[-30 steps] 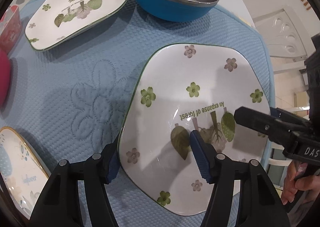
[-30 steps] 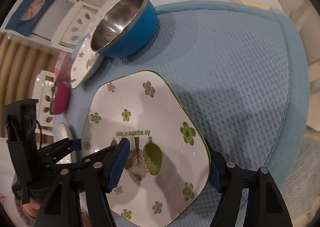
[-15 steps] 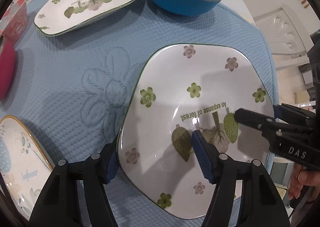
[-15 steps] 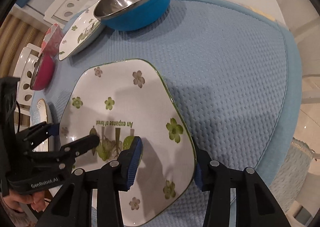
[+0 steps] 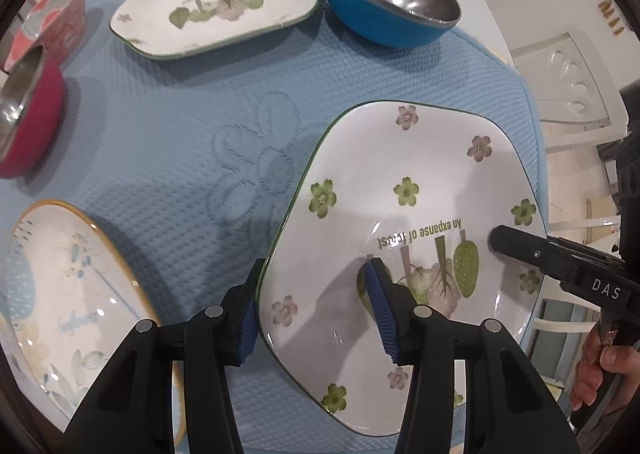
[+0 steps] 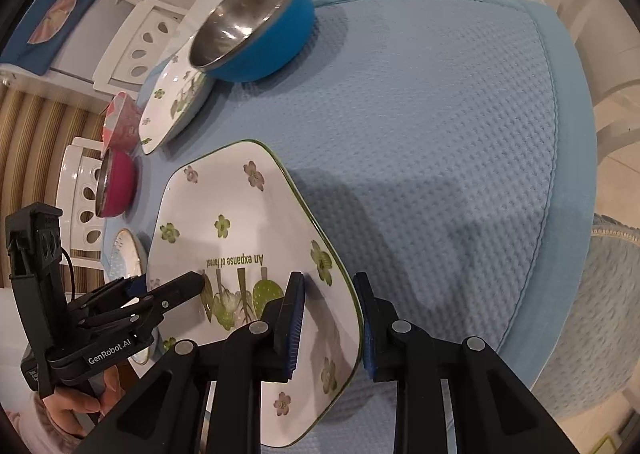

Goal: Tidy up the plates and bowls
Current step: 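Close both grippers on the rim of the hexagonal leaf-print plate, then carry the leaf-print plate over and lower it onto the Sunflower plate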

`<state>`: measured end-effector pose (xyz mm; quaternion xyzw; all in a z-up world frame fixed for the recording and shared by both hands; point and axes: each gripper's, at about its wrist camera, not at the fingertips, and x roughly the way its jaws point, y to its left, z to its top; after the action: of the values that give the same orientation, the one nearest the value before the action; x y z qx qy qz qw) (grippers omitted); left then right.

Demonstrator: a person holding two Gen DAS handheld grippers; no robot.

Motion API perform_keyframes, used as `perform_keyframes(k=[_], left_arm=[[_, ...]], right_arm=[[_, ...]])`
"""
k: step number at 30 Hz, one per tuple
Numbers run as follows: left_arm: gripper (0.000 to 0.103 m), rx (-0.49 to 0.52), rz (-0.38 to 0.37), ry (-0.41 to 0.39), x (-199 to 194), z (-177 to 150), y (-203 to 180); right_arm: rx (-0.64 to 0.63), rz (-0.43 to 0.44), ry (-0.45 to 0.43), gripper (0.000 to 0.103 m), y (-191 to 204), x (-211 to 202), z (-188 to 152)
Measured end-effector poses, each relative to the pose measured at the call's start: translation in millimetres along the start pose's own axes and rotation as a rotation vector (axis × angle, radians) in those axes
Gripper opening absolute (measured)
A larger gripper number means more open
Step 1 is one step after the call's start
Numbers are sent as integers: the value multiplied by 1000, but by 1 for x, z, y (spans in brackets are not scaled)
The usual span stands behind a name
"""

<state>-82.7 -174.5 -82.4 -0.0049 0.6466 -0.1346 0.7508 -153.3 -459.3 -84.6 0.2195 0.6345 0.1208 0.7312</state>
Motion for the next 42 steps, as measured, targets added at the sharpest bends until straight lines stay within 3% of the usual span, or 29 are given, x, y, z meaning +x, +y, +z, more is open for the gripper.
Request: perform_keyframes(k=[17,22,42], left_arm=[[46,-45,28,-55,-24,0,37],[46,-79,17,-72,-50,-11,82],[45,-168,-31,-107,-87,-20,180]], right_arm=[[-61,2,3,26,76,11,-5],[-85,6,-1,26,103,13,-4],[-118,15,-3,26,198,33,-6]])
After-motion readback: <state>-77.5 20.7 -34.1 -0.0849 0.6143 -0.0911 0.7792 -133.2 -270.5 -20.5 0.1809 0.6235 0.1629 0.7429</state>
